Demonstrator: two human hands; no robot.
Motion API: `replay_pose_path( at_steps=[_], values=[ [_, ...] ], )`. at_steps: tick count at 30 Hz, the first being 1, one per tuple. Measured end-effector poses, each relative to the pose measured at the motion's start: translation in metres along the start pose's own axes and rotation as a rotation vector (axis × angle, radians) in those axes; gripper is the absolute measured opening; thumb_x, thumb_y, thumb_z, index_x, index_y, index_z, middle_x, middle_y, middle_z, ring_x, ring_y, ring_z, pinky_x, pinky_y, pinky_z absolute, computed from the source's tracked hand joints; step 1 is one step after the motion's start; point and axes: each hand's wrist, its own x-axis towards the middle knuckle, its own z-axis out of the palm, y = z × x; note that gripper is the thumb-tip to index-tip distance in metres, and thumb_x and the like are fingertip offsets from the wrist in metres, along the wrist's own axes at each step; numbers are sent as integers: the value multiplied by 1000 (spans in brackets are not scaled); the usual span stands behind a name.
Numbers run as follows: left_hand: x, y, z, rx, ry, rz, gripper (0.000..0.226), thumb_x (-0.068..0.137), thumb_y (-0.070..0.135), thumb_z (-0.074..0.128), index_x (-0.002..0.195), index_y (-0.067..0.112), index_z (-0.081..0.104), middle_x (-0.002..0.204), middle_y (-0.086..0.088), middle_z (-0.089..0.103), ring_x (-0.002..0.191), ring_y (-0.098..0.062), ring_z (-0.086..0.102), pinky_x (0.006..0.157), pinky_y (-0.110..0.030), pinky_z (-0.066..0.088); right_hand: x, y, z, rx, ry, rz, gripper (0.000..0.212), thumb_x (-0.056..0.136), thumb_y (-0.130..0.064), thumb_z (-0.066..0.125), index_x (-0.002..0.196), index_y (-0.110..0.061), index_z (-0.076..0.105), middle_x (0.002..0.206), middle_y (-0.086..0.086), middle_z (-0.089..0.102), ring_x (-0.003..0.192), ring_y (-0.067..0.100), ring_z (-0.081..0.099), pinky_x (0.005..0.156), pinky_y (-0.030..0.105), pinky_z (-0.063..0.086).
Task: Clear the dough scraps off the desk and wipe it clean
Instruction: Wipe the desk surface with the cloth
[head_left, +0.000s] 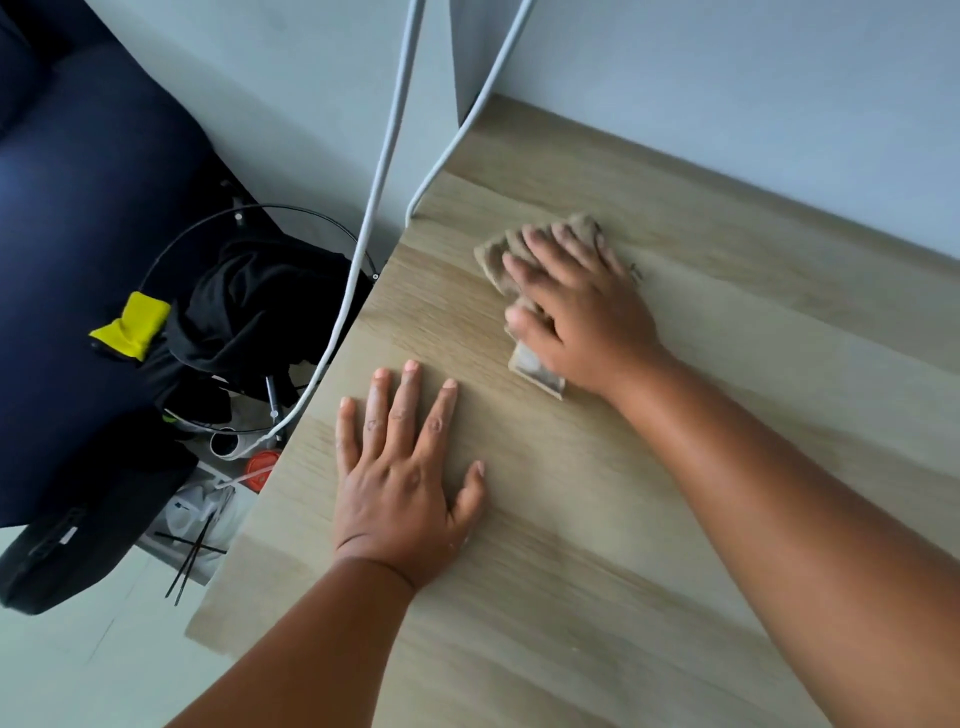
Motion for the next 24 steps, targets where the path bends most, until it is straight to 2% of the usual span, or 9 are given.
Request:
replay_pose_path(
  at_steps=[4,6,11,13,15,16,19,24],
  values=[
    [0,-1,2,-9,22,9,78,94,63,40,162,28,26,172,-7,14,160,-28,0,127,-59,7,-80,33,-5,-47,-5,8,63,100,-56,42,153,-24,48,166,4,35,155,28,28,124,56,23],
    [0,-2,4,-16,44,12,78,93,62,41,162,27,28,172,-8,15,160,-29,1,127,-59,7,-101,61,-11,-53,7,99,65,100,-57,40,155,-22,46,166,3,34,156,28,27,124,56,22],
    [0,-1,4,-33,57,7,78,92,61,43,161,26,31,172,-7,17,160,-28,3,126,-60,10,-75,106,-20,-42,92,616,66,98,-51,35,156,-21,42,167,8,31,155,36,23,124,61,16],
    [0,1,2,-36,53,3,78,91,60,43,160,25,32,172,-8,17,160,-29,4,126,-60,10,-41,96,-19,-5,128,867,64,96,-49,35,154,-24,41,168,6,29,154,39,21,123,66,12],
    [-1,2,1,-41,56,-1,78,91,60,43,160,24,34,171,-8,18,160,-29,6,126,-60,11,-9,73,-16,30,126,965,64,95,-49,34,155,-27,40,168,6,27,155,42,18,121,70,7],
    [-1,2,0,-43,54,-2,78,91,60,42,160,24,34,171,-8,18,160,-29,6,126,-60,11,2,59,-14,40,121,925,63,96,-50,35,155,-28,40,168,6,27,155,42,16,121,70,6],
    [-1,3,-3,-55,44,-8,79,90,60,42,159,23,35,171,-9,19,160,-29,7,126,-59,10,11,7,-5,20,86,644,63,96,-51,37,156,-29,40,170,4,25,157,37,14,123,65,5],
    [-1,5,-6,-61,23,-6,79,91,59,41,160,22,33,172,-9,17,160,-29,5,126,-60,9,-53,-29,3,-23,29,263,62,98,-49,40,155,-26,44,168,3,30,157,31,20,125,58,12]
  ],
)
